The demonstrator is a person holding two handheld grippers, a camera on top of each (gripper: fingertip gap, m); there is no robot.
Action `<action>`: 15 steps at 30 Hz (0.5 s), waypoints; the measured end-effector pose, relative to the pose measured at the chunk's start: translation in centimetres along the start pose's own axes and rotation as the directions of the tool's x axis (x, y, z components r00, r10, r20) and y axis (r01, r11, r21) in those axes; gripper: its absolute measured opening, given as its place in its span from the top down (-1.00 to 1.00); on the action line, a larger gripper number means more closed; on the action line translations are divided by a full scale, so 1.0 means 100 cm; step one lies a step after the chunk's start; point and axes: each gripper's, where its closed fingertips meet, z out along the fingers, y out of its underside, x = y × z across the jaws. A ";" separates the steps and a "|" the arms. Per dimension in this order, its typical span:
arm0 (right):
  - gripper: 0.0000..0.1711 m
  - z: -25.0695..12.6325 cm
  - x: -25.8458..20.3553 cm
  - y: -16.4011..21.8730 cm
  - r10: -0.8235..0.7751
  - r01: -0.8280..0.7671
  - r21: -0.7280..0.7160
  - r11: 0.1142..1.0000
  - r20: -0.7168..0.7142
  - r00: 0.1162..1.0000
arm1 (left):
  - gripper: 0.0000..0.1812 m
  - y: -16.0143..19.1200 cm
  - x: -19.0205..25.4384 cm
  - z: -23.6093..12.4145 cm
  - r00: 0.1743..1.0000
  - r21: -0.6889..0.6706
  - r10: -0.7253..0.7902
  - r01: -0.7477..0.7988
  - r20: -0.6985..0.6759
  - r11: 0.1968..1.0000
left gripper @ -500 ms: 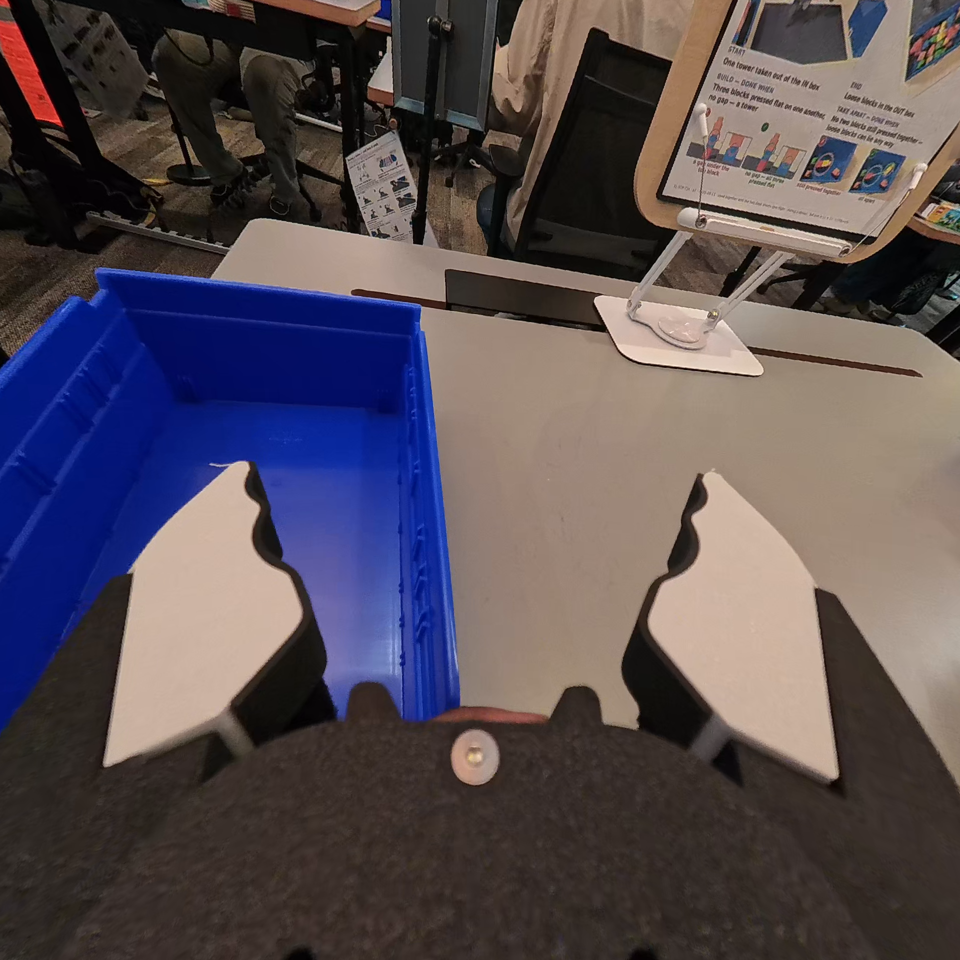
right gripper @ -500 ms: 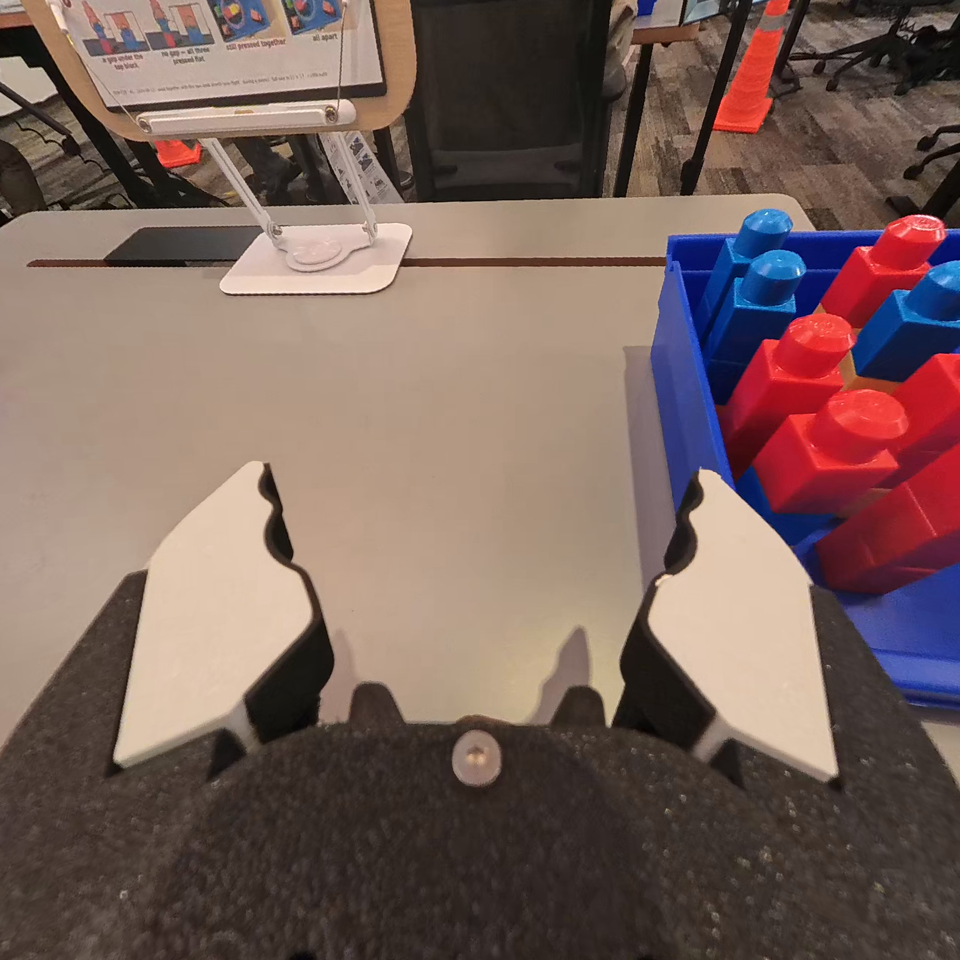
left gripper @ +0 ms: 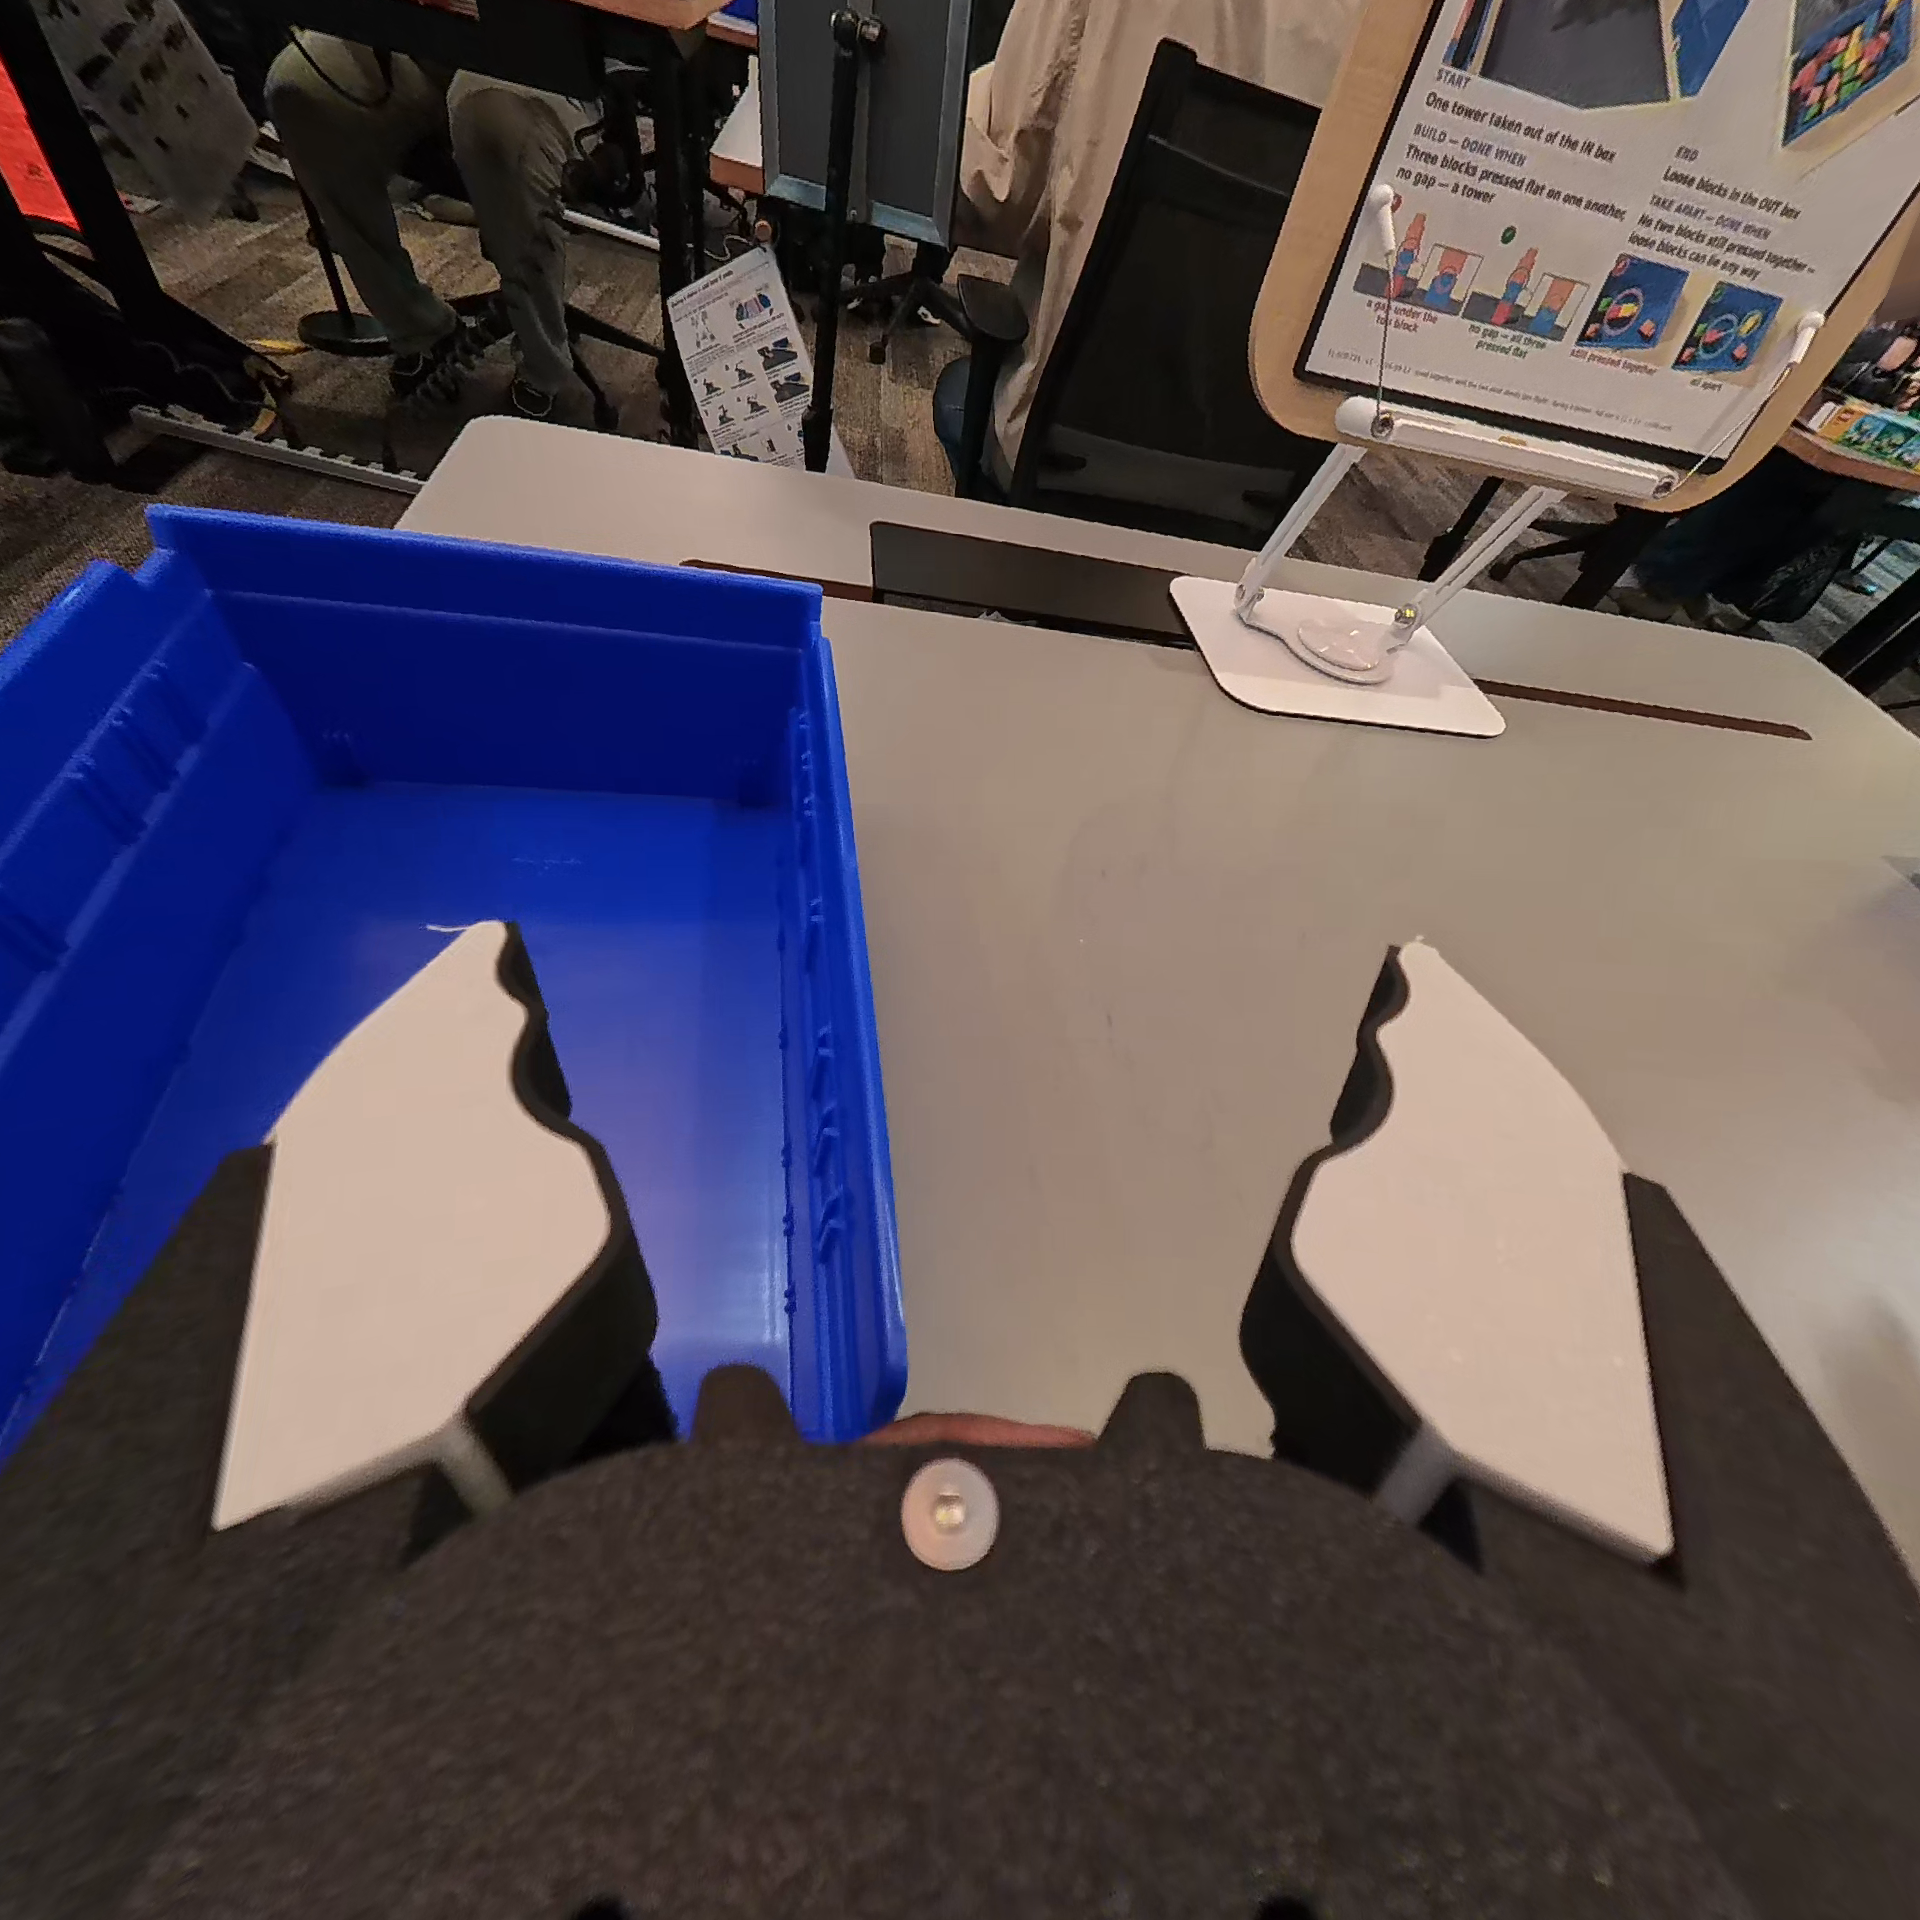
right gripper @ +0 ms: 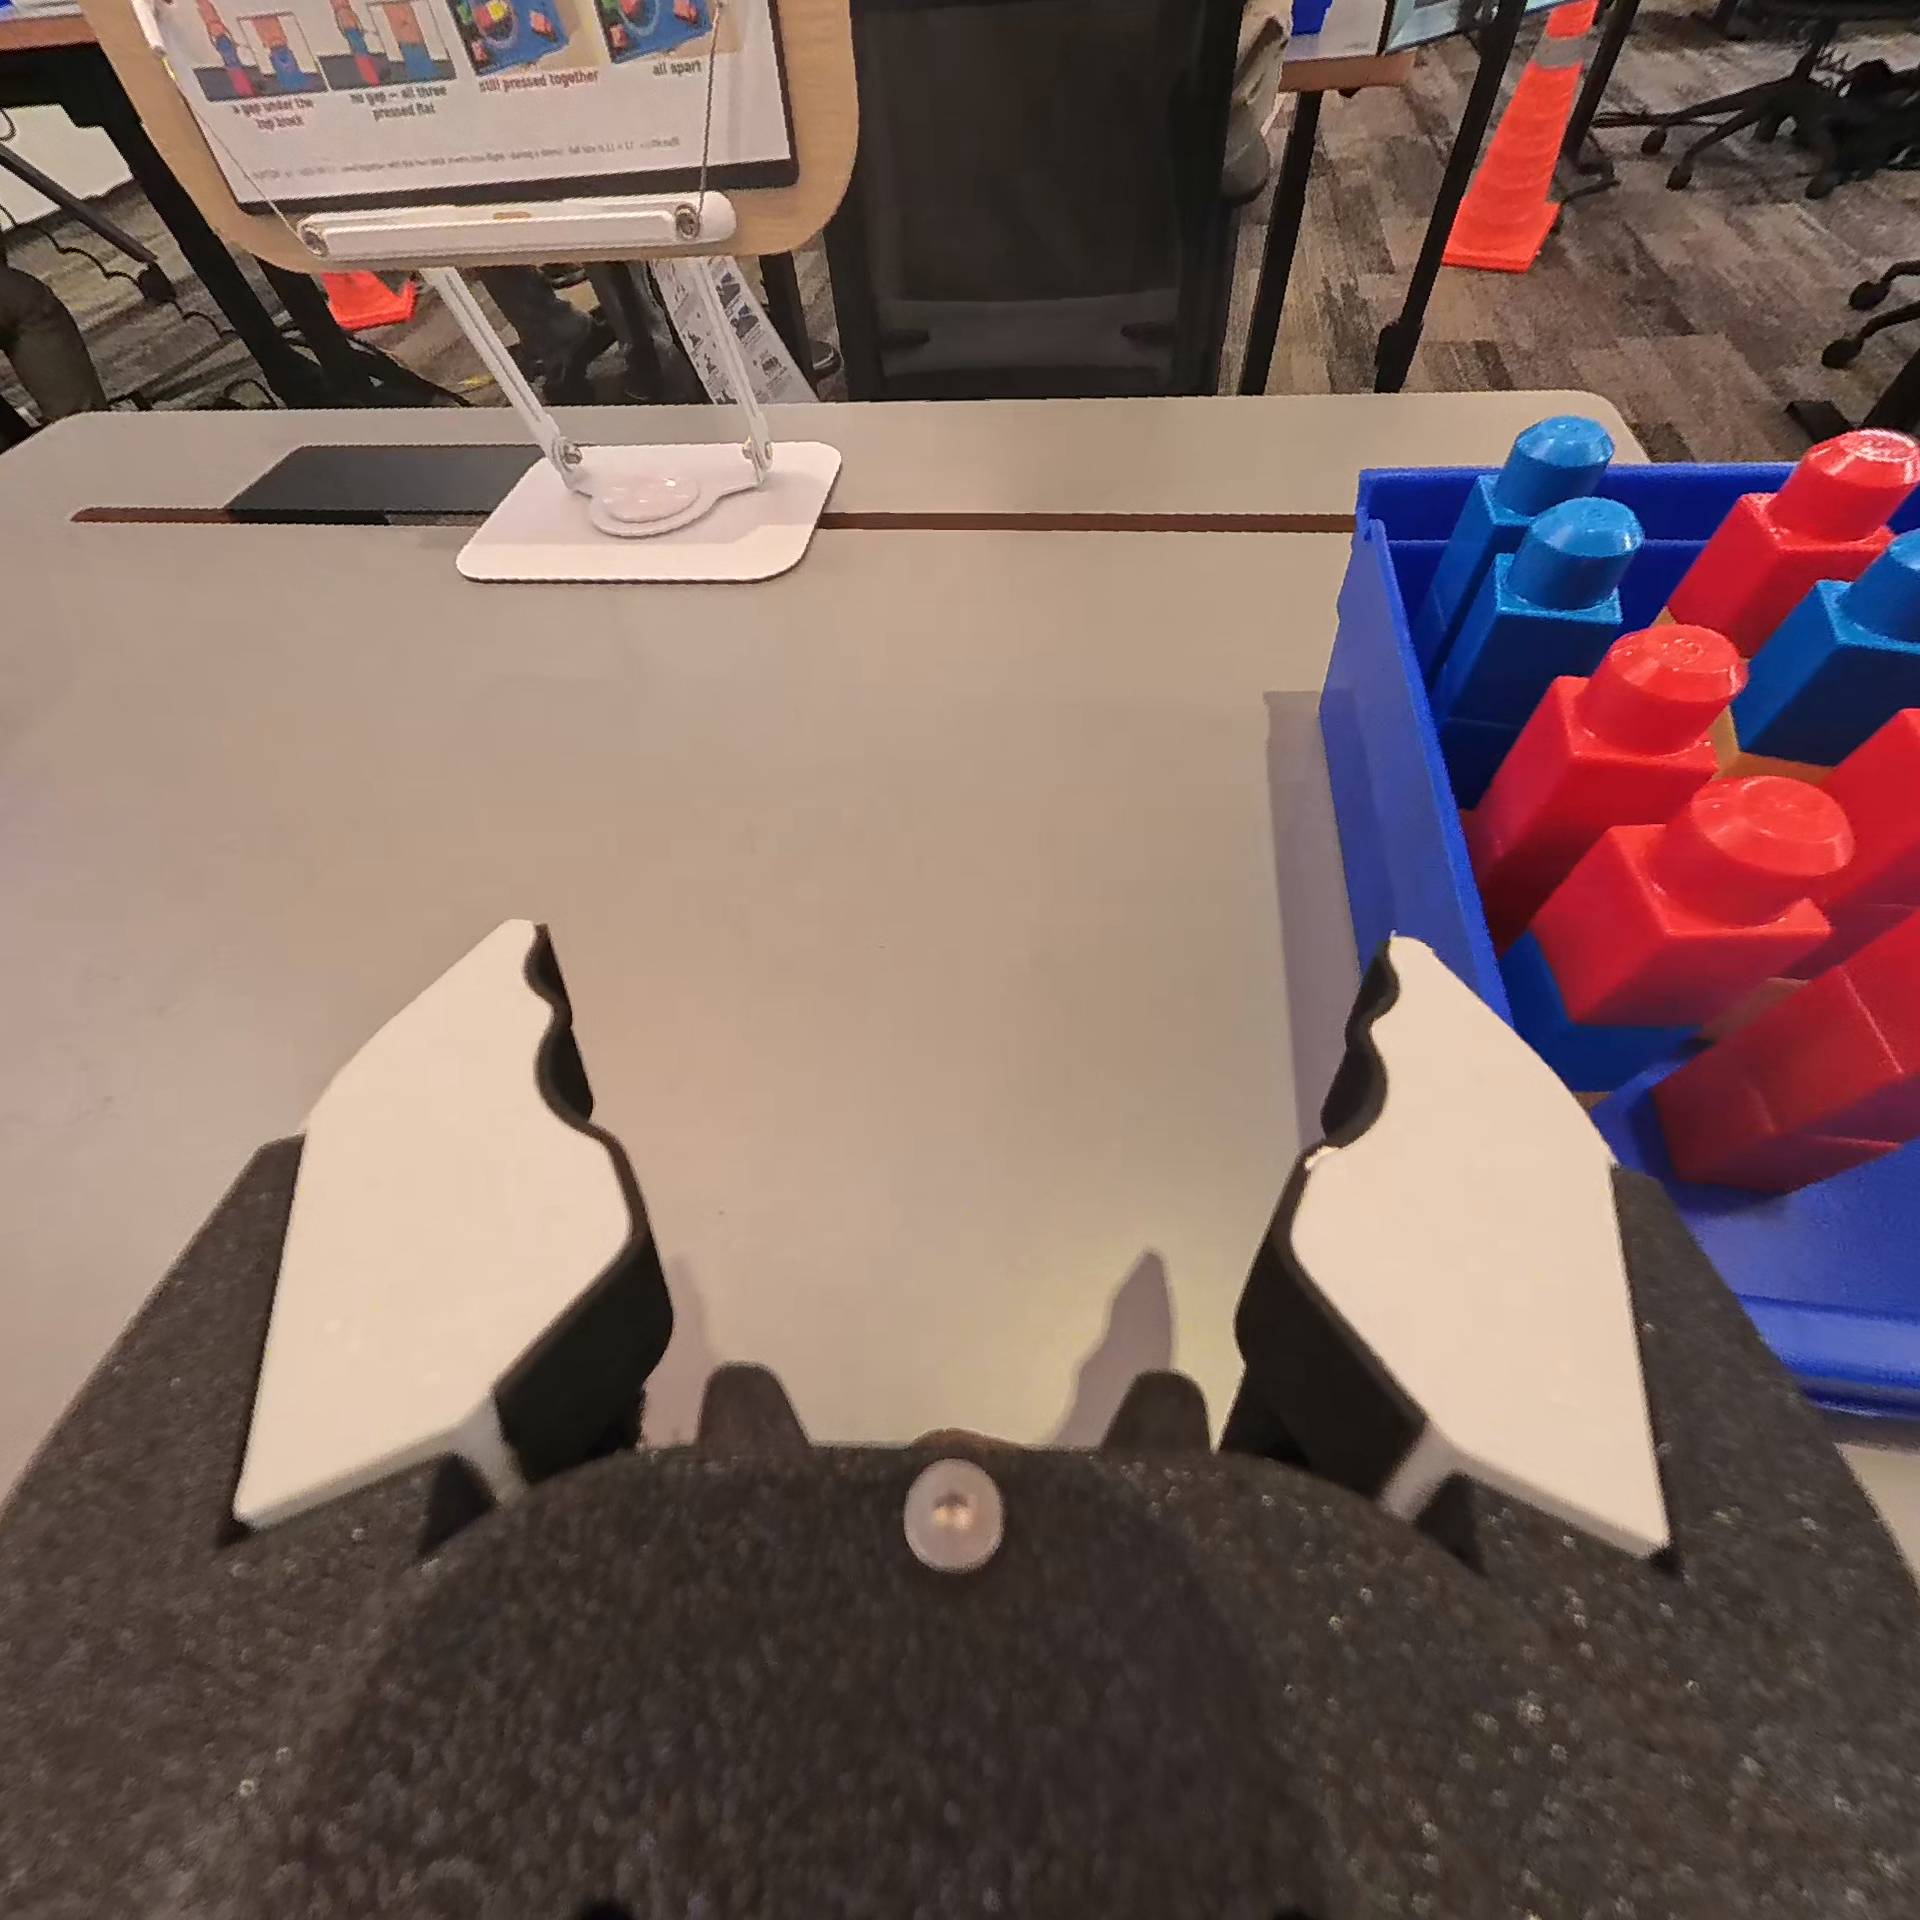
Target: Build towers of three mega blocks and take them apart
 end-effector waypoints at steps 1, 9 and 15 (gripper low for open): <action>-0.60 0.000 0.000 0.001 -0.001 0.001 -0.004 1.000 0.001 1.000 | -0.57 0.000 0.000 0.000 1.000 -0.001 0.000 0.000 0.000 1.000; -0.60 0.000 -0.002 0.002 0.000 0.000 -0.002 1.000 0.004 1.000 | -0.57 0.003 0.000 -0.001 1.000 -0.003 -0.001 0.001 -0.003 1.000; -0.57 -0.001 -0.002 0.002 0.002 -0.002 0.004 1.000 0.005 1.000 | -0.56 0.004 -0.001 -0.002 1.000 -0.003 -0.005 0.005 -0.005 1.000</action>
